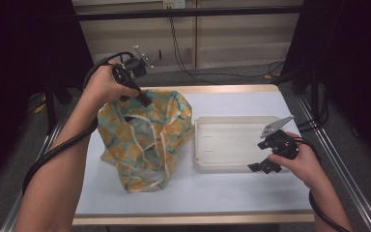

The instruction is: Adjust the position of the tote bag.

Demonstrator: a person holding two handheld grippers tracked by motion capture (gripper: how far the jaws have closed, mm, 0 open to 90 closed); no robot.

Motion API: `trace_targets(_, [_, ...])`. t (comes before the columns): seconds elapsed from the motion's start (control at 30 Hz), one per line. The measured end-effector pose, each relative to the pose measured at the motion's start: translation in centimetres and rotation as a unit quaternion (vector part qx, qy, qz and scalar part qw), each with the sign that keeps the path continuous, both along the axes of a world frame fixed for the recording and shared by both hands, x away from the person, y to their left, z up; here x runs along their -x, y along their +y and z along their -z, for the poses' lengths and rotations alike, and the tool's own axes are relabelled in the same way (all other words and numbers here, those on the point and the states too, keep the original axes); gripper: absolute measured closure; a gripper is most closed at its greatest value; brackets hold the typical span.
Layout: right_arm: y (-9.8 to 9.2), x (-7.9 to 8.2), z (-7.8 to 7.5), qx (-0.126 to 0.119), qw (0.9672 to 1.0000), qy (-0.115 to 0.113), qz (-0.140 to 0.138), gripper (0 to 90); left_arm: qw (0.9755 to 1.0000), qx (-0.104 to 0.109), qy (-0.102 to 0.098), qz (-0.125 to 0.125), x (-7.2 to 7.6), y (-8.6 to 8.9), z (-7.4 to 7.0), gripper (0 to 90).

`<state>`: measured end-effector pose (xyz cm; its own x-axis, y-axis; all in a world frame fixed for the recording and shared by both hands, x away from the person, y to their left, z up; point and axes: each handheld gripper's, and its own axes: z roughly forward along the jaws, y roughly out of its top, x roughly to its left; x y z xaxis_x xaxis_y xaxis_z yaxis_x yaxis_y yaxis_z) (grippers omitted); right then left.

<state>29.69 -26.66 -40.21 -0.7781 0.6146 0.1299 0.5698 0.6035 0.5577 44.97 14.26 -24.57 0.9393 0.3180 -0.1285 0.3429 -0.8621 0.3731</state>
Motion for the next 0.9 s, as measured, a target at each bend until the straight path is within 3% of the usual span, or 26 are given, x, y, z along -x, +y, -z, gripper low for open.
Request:
trace_targets(0.07, [0.03, 0.0, 0.03, -0.002, 1.0, 0.001, -0.002, 4.7, 0.9999, 0.0, 0.006, 0.01, 0.04, -0.17, 0.55, 90.0])
trace_targets(0.2, [0.1, -0.01, 0.12, 0.001, 1.0, -0.002, -0.005, 4.7, 0.9999, 0.002, -0.006, 0.013, 0.12, -0.24, 0.57, 90.0])
trace_targets(0.23, [0.12, 0.01, 0.13, 0.002, 1.0, 0.0, -0.004, 4.7, 0.9999, -0.006, -0.001, 0.014, 0.05, -0.22, 0.44, 90.0])
trace_targets(0.37, [0.15, 0.0, 0.14, 0.001, 1.0, 0.0, -0.004, 4.7, 0.9997, 0.0, -0.002, 0.025, 0.01, -0.17, 0.53, 90.0])
trace_targets(0.4, [0.15, 0.0, 0.13, 0.002, 1.0, 0.001, -0.004, 4.7, 0.9995, 0.0, 0.003, 0.03, -0.09, -0.09, 0.49, 90.0])
trace_targets(0.43, [0.14, -0.01, 0.14, 0.002, 1.0, 0.0, -0.004, 4.7, 0.9988, -0.003, -0.006, 0.048, -0.15, -0.03, 0.46, 90.0])
trace_targets(0.57, [0.19, -0.01, 0.17, 0.001, 1.0, 0.0, -0.005, 4.7, 0.9986, 0.006, -0.001, 0.052, -0.19, 0.12, 0.41, 90.0])
trace_targets(0.67, [0.24, -0.02, 0.2, 0.001, 1.0, 0.001, -0.006, 4.7, 0.9983, -0.001, 0.005, 0.059, -0.12, 0.12, 0.34, 90.0])
trace_targets(0.77, [0.2, -0.03, 0.26, 0.002, 1.0, 0.005, -0.002, 4.7, 0.9954, -0.012, -0.008, 0.094, 0.02, -0.15, -0.03, 90.0])
trace_targets(0.9, [0.19, -0.07, 0.34, 0.002, 1.0, 0.006, -0.003, 4.7, 0.9949, -0.013, 0.0, 0.1, -0.12, -0.15, 0.3, 90.0])
